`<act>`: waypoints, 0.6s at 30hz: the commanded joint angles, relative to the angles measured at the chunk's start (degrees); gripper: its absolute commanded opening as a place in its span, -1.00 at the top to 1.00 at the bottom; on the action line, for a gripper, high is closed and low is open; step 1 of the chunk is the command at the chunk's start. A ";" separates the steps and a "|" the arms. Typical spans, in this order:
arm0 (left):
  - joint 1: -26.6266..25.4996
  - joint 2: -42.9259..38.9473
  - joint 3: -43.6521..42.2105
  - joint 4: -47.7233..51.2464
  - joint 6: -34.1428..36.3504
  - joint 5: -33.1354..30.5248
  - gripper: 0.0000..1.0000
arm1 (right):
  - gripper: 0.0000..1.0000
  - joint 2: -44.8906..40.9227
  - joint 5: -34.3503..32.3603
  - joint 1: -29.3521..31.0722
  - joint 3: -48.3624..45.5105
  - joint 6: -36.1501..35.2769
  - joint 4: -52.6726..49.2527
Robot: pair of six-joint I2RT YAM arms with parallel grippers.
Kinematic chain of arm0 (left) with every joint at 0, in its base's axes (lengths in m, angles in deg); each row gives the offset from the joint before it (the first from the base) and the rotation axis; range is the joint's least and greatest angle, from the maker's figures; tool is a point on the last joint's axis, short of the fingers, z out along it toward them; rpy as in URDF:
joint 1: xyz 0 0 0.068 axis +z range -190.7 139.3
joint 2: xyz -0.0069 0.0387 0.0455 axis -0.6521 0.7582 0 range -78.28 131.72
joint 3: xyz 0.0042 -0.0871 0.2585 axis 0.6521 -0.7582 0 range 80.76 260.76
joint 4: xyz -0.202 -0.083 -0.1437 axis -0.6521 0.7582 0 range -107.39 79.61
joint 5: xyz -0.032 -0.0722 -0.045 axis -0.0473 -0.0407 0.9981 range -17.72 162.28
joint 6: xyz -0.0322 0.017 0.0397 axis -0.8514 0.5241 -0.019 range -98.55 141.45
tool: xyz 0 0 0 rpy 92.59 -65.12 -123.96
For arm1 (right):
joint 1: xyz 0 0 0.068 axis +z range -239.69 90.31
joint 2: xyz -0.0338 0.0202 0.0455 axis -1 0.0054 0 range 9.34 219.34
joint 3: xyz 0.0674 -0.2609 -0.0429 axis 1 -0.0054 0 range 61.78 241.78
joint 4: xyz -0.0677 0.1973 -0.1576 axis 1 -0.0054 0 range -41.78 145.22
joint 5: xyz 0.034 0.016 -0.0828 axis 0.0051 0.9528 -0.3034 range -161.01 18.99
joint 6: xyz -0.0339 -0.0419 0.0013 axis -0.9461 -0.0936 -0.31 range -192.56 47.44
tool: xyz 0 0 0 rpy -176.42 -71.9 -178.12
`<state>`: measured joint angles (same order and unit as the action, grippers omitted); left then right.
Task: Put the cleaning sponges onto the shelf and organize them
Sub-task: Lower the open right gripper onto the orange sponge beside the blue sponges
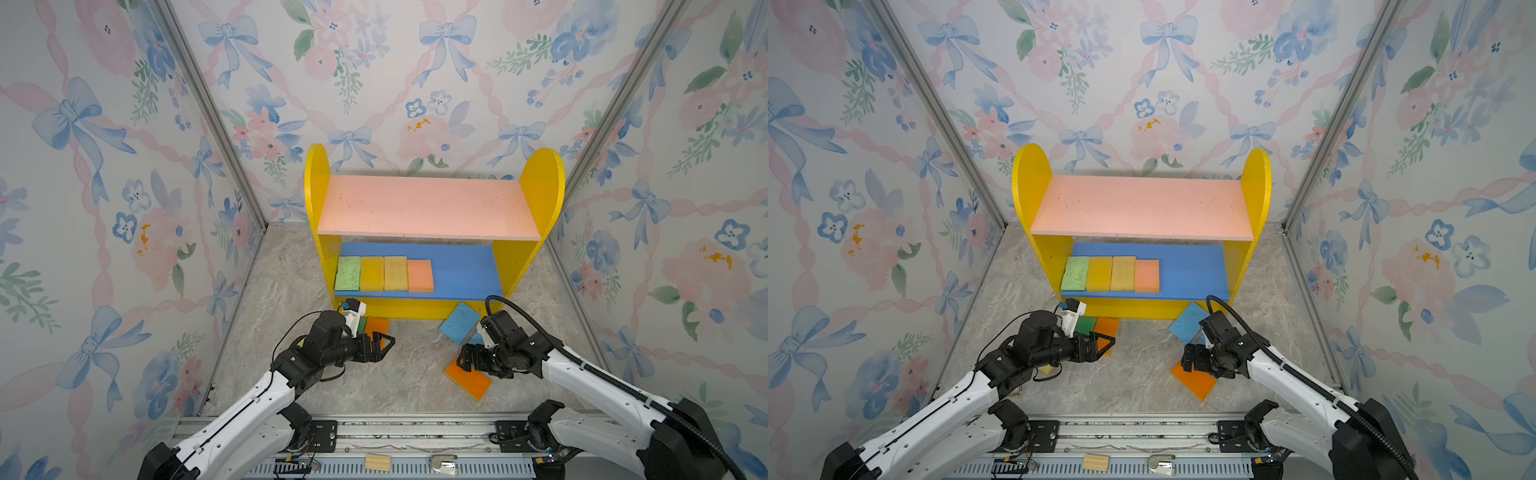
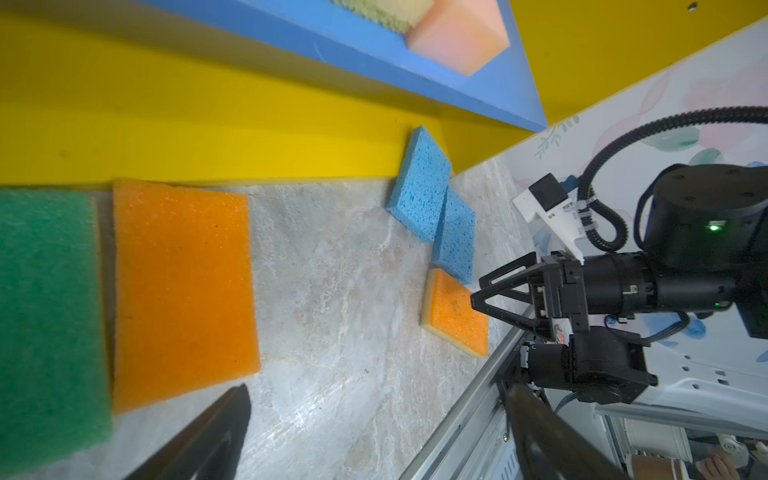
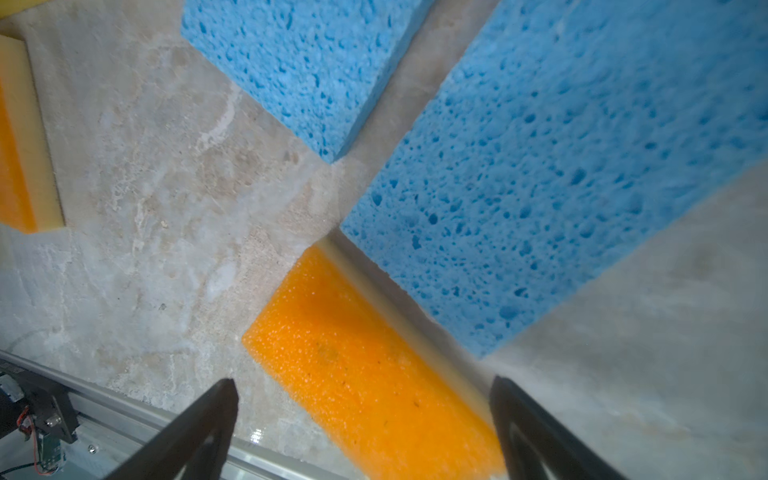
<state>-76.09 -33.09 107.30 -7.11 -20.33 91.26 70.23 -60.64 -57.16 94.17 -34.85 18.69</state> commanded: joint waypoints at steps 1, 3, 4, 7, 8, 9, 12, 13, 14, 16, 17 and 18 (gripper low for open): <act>-2.40 -2.14 -2.21 -4.07 -5.79 -3.27 -0.96 | -0.94 1.06 2.52 -1.87 -1.26 -3.11 1.29; -3.80 -3.22 -3.75 -5.23 -7.63 -4.35 -0.96 | -0.94 1.24 2.73 -2.55 -1.42 -3.89 0.90; -4.49 -3.56 -4.48 -6.04 -8.47 -4.80 -0.96 | -0.94 1.02 2.60 -2.81 -1.41 -4.09 0.63; -6.71 -4.02 -6.84 -8.61 -10.66 -5.30 -0.96 | -0.94 -0.12 2.59 -3.79 -1.80 -4.23 0.01; -7.30 -3.89 -7.20 -8.97 -11.02 -5.67 -0.96 | -0.94 -0.46 2.59 -4.08 -1.91 -4.29 -0.15; -7.87 -3.65 -7.51 -9.30 -11.13 -5.95 -0.96 | -0.94 -0.82 2.63 -4.31 -2.07 -4.32 -0.33; -9.26 -2.46 -8.04 -10.83 -11.81 -6.59 -0.96 | -0.94 -1.63 2.42 -4.90 -2.73 -4.49 -0.81; -9.83 -1.96 -8.33 -11.69 -12.23 -6.63 -0.96 | -0.94 -1.76 2.39 -5.08 -3.01 -4.51 -0.67; -10.43 -1.41 -8.59 -12.64 -12.58 -6.75 -0.96 | -0.94 -1.82 2.53 -5.26 -3.39 -4.52 -0.45; -12.01 0.14 -8.97 -14.83 -13.34 -7.35 -0.96 | -0.94 -1.58 2.92 -5.42 -4.44 -4.25 0.67; -12.82 0.94 -9.20 -15.73 -13.62 -7.59 -0.96 | -0.94 -1.39 3.30 -5.45 -4.81 -4.14 1.18; -13.82 1.92 -9.24 -16.65 -13.92 -7.80 -0.96 | -0.94 -1.13 3.66 -5.38 -5.33 -3.93 1.74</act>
<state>-88.29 -32.69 99.28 -19.59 -32.68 84.75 68.89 -58.08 -62.01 90.27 -38.36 19.50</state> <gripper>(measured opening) 0.979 0.969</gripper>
